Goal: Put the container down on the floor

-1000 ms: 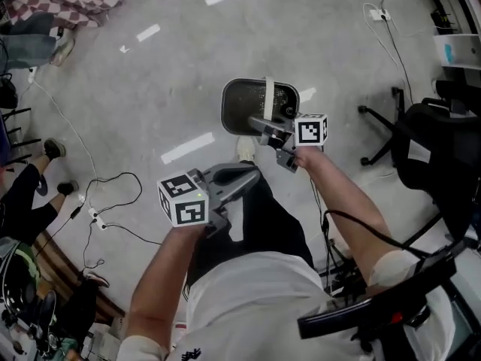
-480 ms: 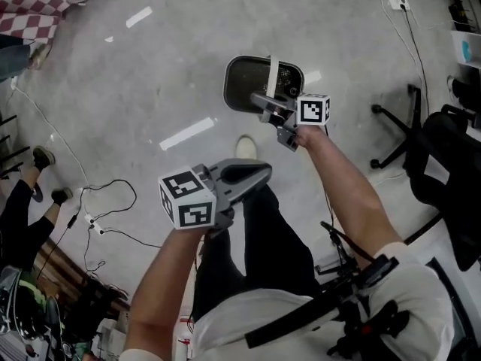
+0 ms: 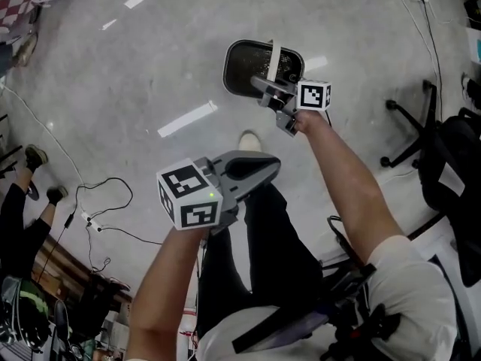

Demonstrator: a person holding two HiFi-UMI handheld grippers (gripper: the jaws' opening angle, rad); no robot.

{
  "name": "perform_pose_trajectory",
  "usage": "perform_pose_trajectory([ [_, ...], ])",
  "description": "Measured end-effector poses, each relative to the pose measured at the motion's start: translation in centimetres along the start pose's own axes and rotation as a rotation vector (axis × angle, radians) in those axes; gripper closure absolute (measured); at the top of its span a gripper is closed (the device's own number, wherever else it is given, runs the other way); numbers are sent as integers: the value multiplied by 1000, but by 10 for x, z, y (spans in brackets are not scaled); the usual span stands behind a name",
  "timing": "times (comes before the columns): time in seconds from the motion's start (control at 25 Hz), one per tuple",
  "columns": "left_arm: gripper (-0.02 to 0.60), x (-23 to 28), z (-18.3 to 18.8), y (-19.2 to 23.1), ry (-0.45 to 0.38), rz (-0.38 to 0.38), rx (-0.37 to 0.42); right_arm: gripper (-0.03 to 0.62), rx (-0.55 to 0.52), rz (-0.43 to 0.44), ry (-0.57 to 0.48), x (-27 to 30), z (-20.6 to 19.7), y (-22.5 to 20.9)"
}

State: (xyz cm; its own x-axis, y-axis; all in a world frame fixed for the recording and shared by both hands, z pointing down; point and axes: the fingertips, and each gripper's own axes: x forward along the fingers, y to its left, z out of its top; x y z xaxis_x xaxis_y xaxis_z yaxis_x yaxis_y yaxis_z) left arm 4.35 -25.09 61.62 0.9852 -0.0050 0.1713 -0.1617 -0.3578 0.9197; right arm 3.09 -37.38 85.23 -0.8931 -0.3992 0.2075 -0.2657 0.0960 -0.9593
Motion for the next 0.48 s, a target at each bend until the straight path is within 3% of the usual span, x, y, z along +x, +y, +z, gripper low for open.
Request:
perform_pose_trajectory([
  [0.48,572,15,-8,17,-4,1,-27,569,-54,16,-6,1,-6,-12],
])
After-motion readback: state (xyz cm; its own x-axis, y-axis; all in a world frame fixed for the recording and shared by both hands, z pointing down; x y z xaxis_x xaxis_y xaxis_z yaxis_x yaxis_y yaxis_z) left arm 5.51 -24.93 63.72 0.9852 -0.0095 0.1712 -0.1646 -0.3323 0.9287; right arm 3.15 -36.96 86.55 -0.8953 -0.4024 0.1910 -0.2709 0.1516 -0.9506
